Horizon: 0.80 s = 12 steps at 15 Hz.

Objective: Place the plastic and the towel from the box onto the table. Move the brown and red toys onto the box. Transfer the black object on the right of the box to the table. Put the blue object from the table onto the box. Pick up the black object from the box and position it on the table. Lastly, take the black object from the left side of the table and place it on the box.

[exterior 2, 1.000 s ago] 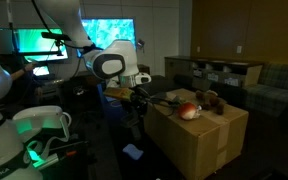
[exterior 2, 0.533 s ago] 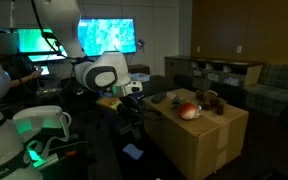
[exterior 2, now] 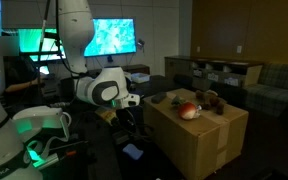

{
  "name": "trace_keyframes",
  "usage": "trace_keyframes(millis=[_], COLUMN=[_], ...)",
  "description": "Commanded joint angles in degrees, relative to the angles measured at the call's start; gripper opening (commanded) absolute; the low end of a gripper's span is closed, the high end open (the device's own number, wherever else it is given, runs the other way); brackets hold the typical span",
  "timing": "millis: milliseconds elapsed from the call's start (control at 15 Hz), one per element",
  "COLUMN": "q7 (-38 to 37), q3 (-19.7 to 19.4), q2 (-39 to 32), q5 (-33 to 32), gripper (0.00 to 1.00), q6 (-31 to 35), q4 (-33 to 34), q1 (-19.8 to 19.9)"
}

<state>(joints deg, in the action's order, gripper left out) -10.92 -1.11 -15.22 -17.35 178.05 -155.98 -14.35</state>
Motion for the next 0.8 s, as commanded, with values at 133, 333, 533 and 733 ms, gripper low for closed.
trace_keyframes(millis=[133,333,533,733], q7=[-4.51,-5.00,0.14,1.94], q3=[-1.91,-1.28,-1.26,-2.07], q2=[-13.16,-19.11,-23.50,-26.23], q5=[1.34,1.63,9.25,12.12], gripper=[0.33,0.33,0.33,0.33], q6=[5.51,6.15,6.45,6.31], q4=[7.12,11.35,14.66,17.02], q1=[-5.26,-5.45,-6.47,-6.19])
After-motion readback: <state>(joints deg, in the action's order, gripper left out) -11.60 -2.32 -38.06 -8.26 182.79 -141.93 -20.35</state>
